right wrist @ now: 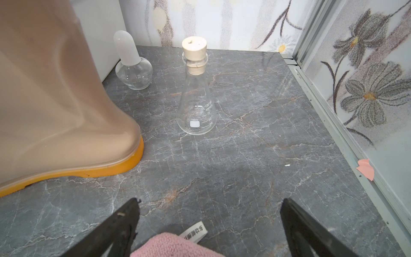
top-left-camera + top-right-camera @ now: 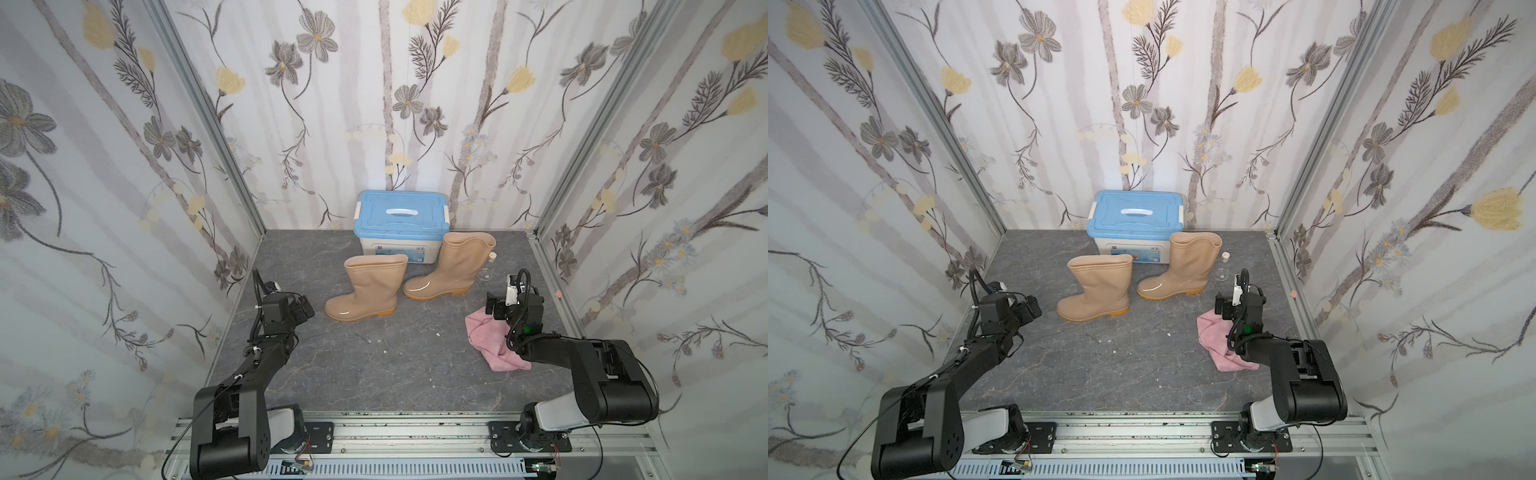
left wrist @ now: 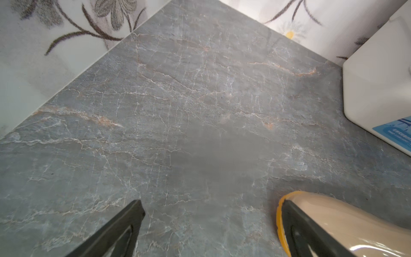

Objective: Wipe the rubber boots with a cloth
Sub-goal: Reset both arms

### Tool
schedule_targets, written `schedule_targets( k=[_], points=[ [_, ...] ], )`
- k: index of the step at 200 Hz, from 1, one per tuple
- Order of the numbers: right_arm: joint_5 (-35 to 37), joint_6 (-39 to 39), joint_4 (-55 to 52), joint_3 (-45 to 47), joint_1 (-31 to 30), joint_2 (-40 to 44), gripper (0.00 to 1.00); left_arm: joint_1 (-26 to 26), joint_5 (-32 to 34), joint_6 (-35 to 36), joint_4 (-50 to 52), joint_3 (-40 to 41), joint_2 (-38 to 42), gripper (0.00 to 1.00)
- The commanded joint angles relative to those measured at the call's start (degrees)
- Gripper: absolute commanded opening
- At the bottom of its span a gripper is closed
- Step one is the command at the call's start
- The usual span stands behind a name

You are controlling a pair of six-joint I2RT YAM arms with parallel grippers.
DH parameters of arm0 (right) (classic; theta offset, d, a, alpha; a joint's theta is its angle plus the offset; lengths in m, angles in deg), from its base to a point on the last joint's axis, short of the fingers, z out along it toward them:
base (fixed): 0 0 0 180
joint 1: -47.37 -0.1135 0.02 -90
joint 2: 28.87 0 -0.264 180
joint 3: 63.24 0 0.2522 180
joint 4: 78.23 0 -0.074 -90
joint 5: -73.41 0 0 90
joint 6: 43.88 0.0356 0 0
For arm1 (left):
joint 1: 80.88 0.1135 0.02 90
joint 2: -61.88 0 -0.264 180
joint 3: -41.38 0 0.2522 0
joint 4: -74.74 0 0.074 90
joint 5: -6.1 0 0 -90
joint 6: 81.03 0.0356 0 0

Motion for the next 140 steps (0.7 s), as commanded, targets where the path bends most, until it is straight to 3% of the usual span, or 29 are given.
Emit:
schedule_targets(
  k=[1,32,59,82,140],
  points=[
    [-0.07,-0.22,0.36,-0.33,-0.01,-0.09,1.0,-0.3,2.06,3.73,-22.25,3.87,-1.3,1.0],
    [-0.01,-0.24,0.46,-0.32,-0.05,-0.09,1.0,-0.83,-0.61,6.35,-40.66,10.02,-9.5,1.0],
    [-0.05,-0.22,0.54,-0.18,-0.03,-0.09,1.0,-1.83,-5.29,9.01,-61.51,13.34,-22.8,1.0],
    [0.12,-0.32,0.63,-0.17,-0.09,-0.09,1.0,-1.54,-1.69,7.2,-57.41,13.09,-20.84,1.0],
    [0.08,-0.32,0.63,-0.18,-0.09,-0.09,1.0,-1.88,-5.32,8.94,-46.28,7.96,-19.11,1.0]
  ],
)
